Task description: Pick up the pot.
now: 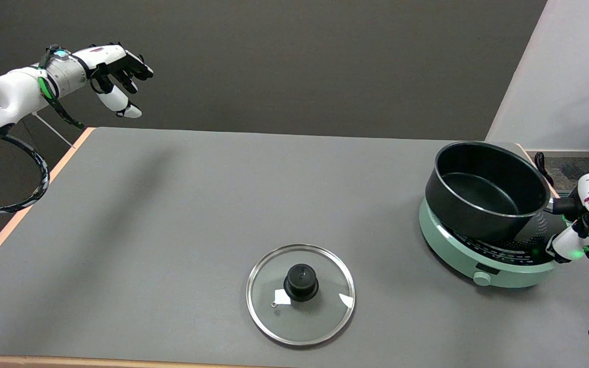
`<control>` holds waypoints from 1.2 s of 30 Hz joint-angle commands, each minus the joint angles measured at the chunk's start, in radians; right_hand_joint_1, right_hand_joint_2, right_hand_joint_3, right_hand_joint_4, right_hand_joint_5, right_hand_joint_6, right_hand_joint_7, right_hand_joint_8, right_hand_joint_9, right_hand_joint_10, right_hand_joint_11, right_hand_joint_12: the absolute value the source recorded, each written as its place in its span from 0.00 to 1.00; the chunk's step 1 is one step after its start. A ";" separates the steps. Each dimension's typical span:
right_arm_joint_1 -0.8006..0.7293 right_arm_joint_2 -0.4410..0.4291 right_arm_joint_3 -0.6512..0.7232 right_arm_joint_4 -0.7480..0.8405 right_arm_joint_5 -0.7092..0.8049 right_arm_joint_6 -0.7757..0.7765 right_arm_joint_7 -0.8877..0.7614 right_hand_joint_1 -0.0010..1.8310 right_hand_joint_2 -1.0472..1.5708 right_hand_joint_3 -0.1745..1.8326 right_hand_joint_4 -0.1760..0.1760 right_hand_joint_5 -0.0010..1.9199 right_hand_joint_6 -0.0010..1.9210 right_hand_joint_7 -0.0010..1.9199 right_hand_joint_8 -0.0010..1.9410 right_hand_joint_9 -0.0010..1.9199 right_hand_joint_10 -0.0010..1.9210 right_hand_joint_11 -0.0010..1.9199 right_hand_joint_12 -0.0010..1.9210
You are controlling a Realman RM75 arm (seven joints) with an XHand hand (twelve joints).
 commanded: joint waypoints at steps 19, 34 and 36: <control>0.028 0.023 -0.002 -0.002 0.032 0.067 0.058 0.77 0.28 1.00 0.15 0.91 0.91 0.91 0.90 0.91 0.91 0.91 0.91; 0.030 0.023 -0.006 -0.006 -0.006 0.098 0.130 0.62 0.72 0.44 0.29 0.93 0.93 0.93 0.92 0.93 0.93 0.93 0.93; 0.027 0.022 -0.007 -0.006 -0.015 0.099 0.139 0.63 0.74 0.42 0.29 0.93 0.93 0.93 0.92 0.93 0.93 0.93 0.93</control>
